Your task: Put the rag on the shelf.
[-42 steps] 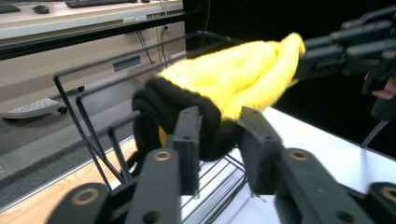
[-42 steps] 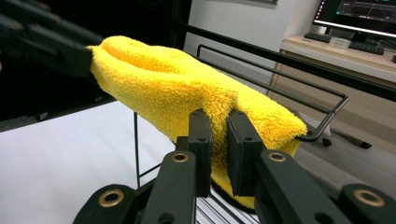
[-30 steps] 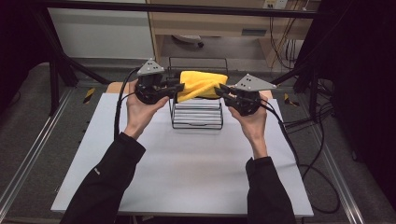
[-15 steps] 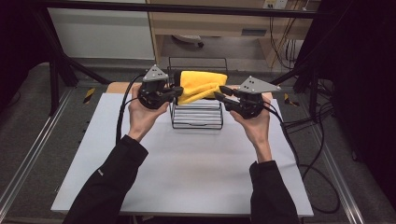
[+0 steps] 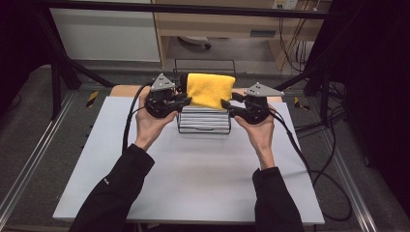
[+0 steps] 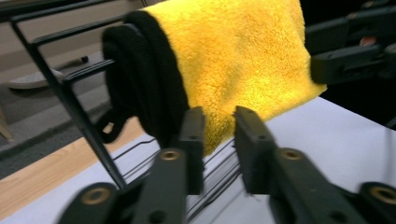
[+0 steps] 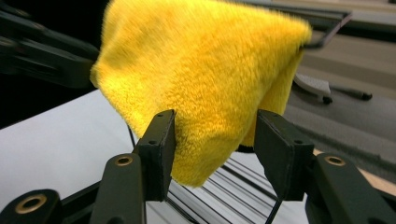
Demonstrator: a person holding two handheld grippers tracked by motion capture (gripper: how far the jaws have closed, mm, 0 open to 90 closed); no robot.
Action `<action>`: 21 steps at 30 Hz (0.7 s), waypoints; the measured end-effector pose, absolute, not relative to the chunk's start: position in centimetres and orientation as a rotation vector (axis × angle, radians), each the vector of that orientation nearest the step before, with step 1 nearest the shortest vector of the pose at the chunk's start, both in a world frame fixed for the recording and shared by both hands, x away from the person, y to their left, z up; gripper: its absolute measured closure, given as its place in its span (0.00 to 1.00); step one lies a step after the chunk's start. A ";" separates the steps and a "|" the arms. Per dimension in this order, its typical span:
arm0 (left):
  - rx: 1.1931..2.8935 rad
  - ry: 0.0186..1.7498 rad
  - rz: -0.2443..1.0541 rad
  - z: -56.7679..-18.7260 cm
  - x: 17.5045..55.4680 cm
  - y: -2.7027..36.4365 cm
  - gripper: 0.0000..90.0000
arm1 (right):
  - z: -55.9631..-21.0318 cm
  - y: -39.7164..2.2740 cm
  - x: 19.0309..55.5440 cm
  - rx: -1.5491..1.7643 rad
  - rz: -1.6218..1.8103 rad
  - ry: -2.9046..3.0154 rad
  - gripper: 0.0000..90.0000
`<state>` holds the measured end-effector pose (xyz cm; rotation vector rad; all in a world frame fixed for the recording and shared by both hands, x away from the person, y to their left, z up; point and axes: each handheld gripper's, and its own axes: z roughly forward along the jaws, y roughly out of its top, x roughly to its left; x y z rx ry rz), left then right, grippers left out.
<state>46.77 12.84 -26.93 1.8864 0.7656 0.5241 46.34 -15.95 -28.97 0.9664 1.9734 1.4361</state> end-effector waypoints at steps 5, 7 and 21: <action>1.885 0.821 0.538 -27.8 47.5 13.3 0.63 | -30.3 -15.8 47.0 1.004 1.433 1.985 0.71; 1.880 0.833 0.513 -28.3 47.8 13.3 0.64 | -30.4 -15.8 47.0 1.016 1.433 1.983 0.81; 1.909 0.790 0.482 -29.4 47.6 12.3 0.97 | -30.2 -16.7 46.9 0.998 1.405 1.979 0.94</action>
